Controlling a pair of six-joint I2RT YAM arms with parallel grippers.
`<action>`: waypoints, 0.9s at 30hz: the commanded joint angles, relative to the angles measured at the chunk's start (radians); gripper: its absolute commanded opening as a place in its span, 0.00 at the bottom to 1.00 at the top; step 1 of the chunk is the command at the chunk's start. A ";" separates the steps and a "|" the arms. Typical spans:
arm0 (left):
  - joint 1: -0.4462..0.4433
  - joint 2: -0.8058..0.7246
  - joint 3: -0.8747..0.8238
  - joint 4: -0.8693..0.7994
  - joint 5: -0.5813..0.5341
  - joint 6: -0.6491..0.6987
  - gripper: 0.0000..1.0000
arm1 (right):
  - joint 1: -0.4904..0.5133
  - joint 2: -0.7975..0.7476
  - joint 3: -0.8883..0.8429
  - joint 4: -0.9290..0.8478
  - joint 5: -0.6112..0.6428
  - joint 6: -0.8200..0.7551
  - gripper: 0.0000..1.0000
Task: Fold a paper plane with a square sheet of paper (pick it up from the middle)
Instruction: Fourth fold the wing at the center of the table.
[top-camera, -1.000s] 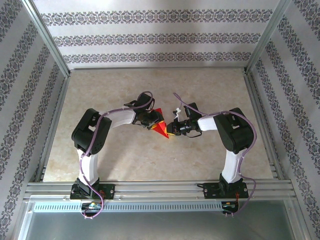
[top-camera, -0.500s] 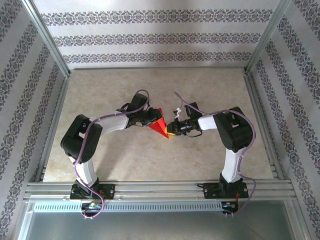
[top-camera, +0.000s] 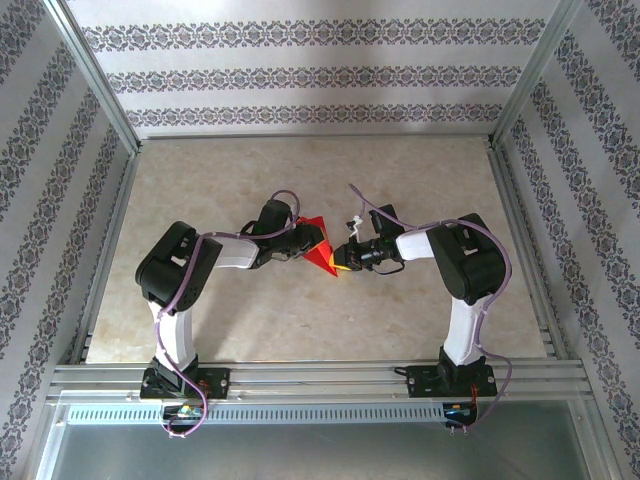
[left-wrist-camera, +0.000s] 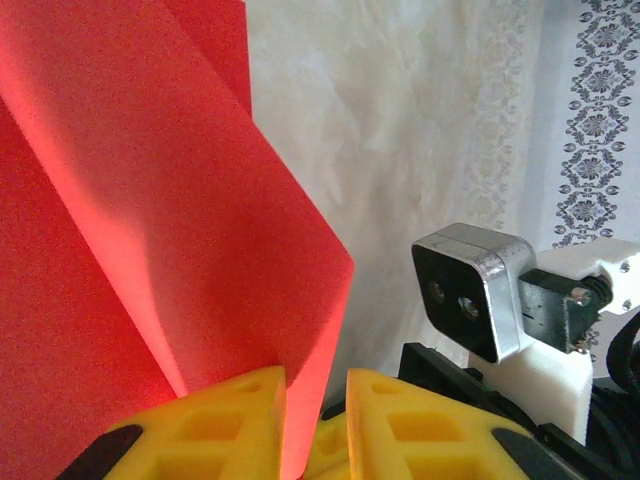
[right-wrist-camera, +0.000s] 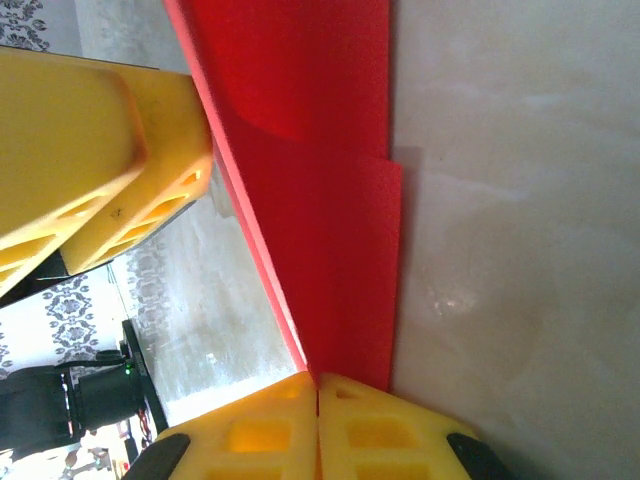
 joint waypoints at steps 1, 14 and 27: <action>0.011 0.020 -0.001 0.068 0.018 -0.013 0.23 | -0.017 0.059 -0.021 -0.068 0.118 -0.010 0.10; 0.011 0.048 0.012 0.025 -0.010 -0.016 0.22 | -0.017 0.060 -0.021 -0.082 0.127 -0.013 0.14; 0.011 0.048 0.020 -0.020 -0.036 -0.011 0.20 | -0.019 0.066 -0.014 -0.100 0.140 -0.016 0.15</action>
